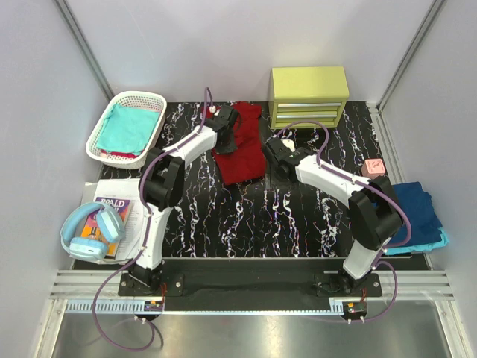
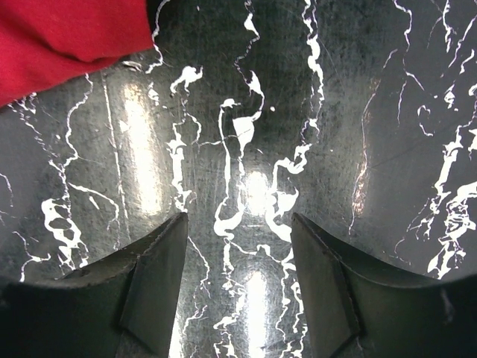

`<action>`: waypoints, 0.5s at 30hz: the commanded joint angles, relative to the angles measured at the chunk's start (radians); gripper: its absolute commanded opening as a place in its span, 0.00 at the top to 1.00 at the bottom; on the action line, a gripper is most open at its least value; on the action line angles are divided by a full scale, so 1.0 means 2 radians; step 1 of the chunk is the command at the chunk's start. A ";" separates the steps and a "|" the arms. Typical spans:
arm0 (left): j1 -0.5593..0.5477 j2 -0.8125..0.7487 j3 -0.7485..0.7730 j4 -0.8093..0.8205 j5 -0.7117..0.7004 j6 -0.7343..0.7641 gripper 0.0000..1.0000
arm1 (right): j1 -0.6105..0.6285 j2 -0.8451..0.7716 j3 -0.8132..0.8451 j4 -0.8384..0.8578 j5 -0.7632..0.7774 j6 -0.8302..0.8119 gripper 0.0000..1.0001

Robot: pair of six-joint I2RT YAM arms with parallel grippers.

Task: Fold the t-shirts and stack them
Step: Fold the folded rectangular tshirt in 1/3 of the way

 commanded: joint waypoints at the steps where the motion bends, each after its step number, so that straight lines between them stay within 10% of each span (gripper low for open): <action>1: 0.016 0.016 0.044 0.015 0.009 0.004 0.96 | 0.001 -0.031 -0.011 0.005 0.012 0.003 0.36; 15: 0.045 0.125 0.196 -0.037 0.018 0.014 0.91 | 0.001 -0.047 -0.037 -0.001 0.019 0.003 0.37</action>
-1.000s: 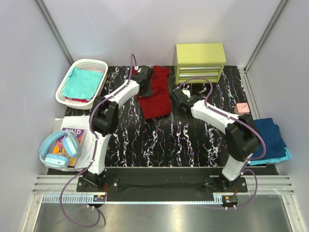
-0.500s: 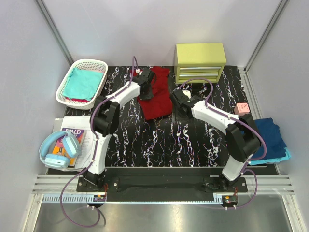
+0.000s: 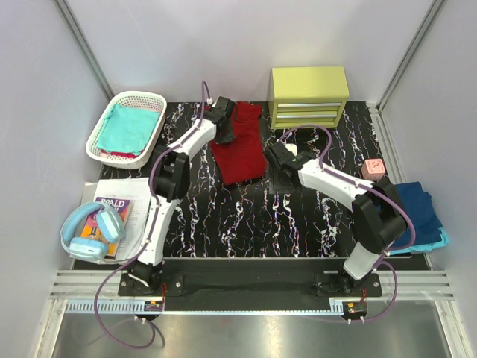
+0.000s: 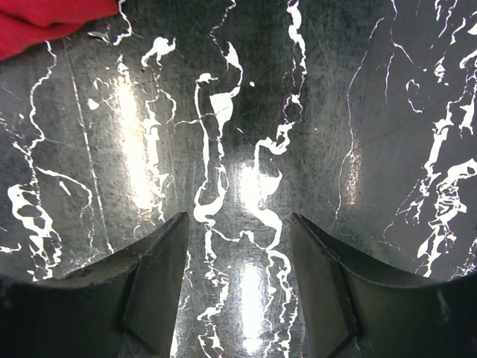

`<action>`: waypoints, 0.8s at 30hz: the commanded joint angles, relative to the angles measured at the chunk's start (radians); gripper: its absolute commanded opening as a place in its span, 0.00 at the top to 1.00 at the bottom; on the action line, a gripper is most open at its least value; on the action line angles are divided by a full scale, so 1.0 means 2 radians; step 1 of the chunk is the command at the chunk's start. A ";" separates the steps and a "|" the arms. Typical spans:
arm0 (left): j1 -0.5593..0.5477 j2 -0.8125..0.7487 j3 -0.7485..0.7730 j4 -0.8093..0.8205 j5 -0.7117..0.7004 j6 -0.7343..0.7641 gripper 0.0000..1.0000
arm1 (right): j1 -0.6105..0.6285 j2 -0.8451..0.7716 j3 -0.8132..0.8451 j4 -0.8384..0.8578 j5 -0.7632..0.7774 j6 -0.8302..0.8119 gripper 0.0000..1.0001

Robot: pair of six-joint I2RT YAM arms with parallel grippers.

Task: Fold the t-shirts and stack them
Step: Fold the folded rectangular tshirt in 1/3 of the way

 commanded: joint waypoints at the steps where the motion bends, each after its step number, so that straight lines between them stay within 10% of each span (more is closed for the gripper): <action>1: 0.016 0.017 0.034 -0.012 0.011 0.003 0.90 | 0.001 -0.027 -0.006 0.000 0.016 0.003 0.37; 15: 0.052 0.019 0.079 0.009 0.037 -0.007 0.68 | 0.001 -0.034 -0.028 -0.002 0.003 0.017 0.38; 24: 0.003 -0.145 -0.195 0.069 0.024 -0.011 0.59 | 0.005 -0.025 -0.020 0.002 0.009 0.016 0.36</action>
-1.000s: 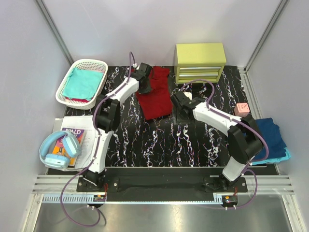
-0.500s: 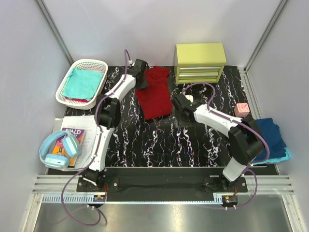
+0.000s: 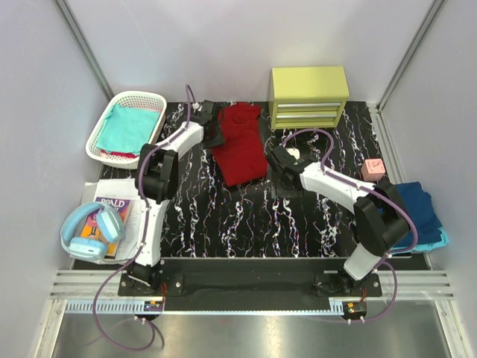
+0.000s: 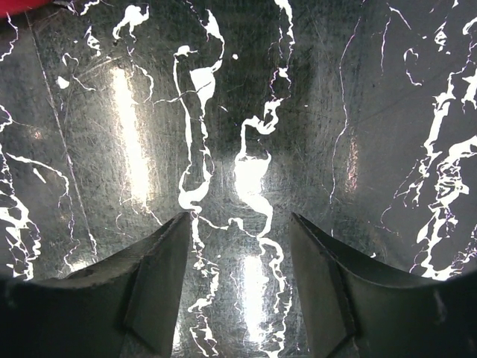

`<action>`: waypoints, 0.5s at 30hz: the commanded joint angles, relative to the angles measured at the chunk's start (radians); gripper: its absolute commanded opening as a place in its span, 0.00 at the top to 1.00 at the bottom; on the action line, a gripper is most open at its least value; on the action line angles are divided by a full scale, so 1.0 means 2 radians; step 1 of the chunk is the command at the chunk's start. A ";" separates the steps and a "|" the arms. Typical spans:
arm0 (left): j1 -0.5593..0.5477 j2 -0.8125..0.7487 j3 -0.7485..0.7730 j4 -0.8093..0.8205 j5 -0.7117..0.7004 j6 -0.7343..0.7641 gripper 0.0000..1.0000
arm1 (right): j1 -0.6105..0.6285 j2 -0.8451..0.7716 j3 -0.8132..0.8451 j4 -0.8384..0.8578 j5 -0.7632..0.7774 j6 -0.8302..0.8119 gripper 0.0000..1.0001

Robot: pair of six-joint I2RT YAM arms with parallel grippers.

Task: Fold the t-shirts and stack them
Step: Fold the folded rectangular tshirt in 1/3 of the way

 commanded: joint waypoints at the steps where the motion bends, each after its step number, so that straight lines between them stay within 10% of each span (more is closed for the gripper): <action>1: -0.053 -0.160 -0.152 0.033 -0.010 0.000 0.57 | 0.005 -0.006 0.015 0.008 0.013 0.005 0.36; 15: -0.074 -0.354 -0.417 0.093 -0.034 0.000 0.46 | 0.027 0.023 0.054 0.016 0.006 0.024 0.35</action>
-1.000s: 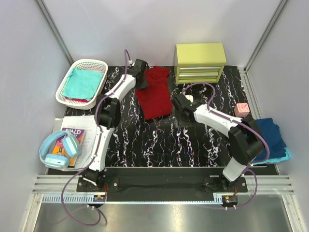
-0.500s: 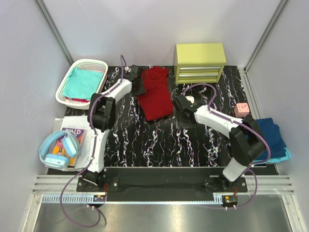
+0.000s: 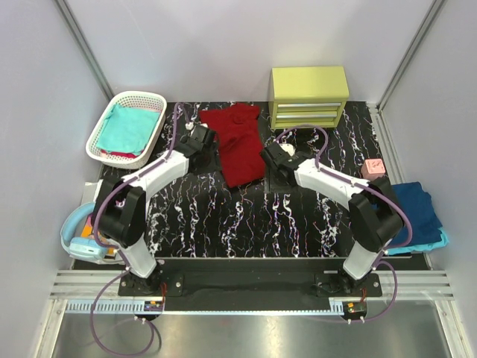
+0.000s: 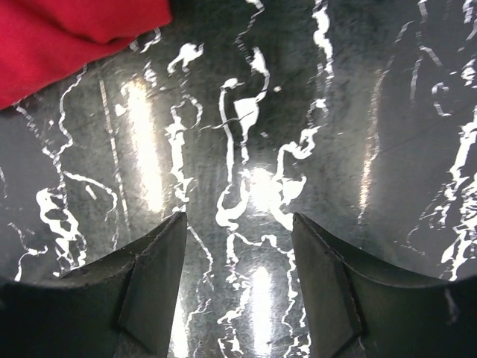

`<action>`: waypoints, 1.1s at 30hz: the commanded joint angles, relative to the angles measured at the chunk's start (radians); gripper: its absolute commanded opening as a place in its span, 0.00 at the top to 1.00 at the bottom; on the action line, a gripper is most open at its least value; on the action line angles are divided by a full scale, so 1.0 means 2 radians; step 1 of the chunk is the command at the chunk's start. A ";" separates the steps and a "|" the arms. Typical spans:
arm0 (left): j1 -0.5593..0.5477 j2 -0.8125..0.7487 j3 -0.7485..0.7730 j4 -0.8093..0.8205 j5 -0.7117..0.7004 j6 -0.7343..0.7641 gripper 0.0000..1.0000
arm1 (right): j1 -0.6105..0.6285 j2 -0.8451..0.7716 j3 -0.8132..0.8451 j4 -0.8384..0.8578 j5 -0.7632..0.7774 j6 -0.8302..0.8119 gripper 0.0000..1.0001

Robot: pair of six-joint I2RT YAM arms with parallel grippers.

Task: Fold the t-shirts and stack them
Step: Fold the folded rectangular tshirt in 1/3 of the way

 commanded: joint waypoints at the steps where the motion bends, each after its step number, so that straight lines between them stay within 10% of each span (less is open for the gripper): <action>1: 0.003 0.009 -0.011 0.040 -0.003 0.006 0.48 | 0.019 -0.003 0.014 0.006 0.007 0.018 0.35; 20: 0.015 0.237 0.308 -0.020 0.004 0.046 0.76 | 0.026 -0.058 -0.052 -0.014 0.029 0.038 0.38; 33: 0.016 0.227 0.254 0.008 0.023 0.019 0.80 | 0.026 -0.047 -0.049 -0.015 0.030 0.032 0.38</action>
